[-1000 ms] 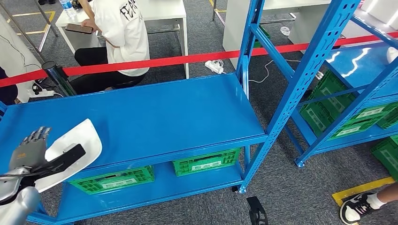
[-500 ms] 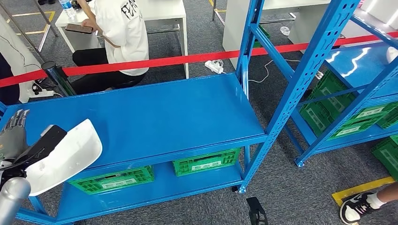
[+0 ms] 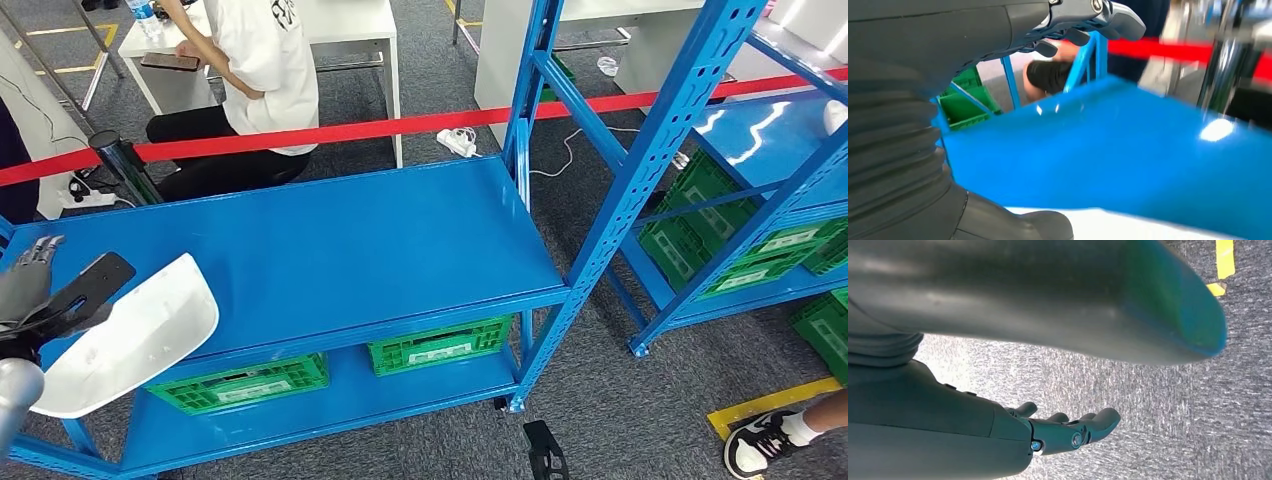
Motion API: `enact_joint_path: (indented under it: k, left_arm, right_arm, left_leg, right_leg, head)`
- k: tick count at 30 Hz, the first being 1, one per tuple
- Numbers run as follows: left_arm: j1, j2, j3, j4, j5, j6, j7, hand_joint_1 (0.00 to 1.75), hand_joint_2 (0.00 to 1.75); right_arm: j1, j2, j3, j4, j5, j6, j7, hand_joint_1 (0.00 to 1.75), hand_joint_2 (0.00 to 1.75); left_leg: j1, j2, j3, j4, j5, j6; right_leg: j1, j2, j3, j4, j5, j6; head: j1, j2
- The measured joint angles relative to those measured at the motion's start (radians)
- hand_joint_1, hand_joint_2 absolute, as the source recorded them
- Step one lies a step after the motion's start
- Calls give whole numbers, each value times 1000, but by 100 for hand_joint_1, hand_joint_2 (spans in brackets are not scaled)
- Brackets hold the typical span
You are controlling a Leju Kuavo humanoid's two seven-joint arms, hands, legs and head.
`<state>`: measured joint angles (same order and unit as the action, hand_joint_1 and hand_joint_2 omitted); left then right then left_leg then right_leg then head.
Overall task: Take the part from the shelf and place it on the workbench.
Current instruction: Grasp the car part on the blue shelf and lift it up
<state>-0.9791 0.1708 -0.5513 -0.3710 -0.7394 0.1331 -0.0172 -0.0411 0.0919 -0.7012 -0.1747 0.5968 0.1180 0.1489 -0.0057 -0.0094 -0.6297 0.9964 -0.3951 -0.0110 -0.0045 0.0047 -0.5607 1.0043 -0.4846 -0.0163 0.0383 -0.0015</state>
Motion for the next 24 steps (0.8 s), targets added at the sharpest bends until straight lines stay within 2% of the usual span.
enact_joint_path:
  k: [4, 7, 14, 24]
  left_arm:
    - [-52, -21, -13, 30, -24, -273, -13, 0, 175]
    - [-70, -36, -18, 43, -7, -364, -45, 0, 175]
    - [-86, -65, -19, 59, 12, -395, -65, 0, 175]
    - [-89, -78, -19, 68, 17, -397, -68, 0, 175]
  right_arm:
    - [-1, 0, 0, 0, 16, 15, -4, 0, 0]
    - [-4, 0, 1, 0, 29, 25, -6, 0, 0]
    - [-8, 0, 2, 0, 39, 26, -4, 0, 0]
    - [-9, 0, 2, 0, 40, 26, -4, 0, 0]
  left_leg:
    - [0, 0, 0, 0, 0, 0]
    - [0, 0, 0, 0, 0, 0]
    - [0, 0, 0, 0, 0, 0]
    - [0, 0, 0, 0, 0, 0]
  right_leg:
    - [0, 0, 0, 0, 0, 0]
    - [0, 0, 0, 0, 0, 0]
    - [0, 0, 0, 0, 0, 0]
    - [0, 0, 0, 0, 0, 0]
  head:
    - [0, 0]
    - [0, 0]
    - [0, 0]
    - [0, 0]
